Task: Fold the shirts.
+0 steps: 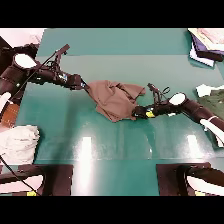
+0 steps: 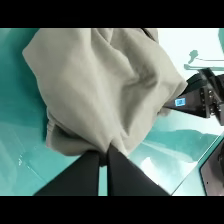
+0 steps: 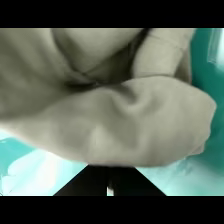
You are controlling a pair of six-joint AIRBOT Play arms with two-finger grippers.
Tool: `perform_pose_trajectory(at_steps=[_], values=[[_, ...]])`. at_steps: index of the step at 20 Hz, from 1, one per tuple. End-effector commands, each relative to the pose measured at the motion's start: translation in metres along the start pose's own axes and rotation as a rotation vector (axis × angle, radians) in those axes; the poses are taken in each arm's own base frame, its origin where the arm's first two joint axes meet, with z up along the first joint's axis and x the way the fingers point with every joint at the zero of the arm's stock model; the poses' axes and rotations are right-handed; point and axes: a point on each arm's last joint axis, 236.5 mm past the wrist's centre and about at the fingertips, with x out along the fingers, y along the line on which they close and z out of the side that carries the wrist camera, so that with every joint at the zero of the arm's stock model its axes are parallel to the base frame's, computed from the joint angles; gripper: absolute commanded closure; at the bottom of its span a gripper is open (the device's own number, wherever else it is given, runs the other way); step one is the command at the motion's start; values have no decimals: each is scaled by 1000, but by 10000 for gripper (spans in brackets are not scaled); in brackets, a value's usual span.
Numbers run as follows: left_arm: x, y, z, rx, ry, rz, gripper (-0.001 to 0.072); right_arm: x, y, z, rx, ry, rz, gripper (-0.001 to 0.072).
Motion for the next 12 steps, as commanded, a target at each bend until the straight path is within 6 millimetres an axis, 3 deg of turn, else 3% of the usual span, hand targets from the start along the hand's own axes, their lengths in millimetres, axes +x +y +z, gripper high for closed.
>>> perform_pose_trajectory(at_steps=[1,3,6,9,12], values=[[-21,-15,15,65,-51,18,681,-37,17,23,-71,-119,20,692],[-62,-45,42,185,-150,55,682,-92,48,49,-141,-248,61,693],[-148,-126,71,396,-341,69,681,-198,115,72,-296,-470,119,693],[-223,-202,60,569,-471,64,681,-290,178,59,-420,-639,164,693],[-277,-257,24,690,-534,64,681,-345,221,24,-524,-724,180,693]])
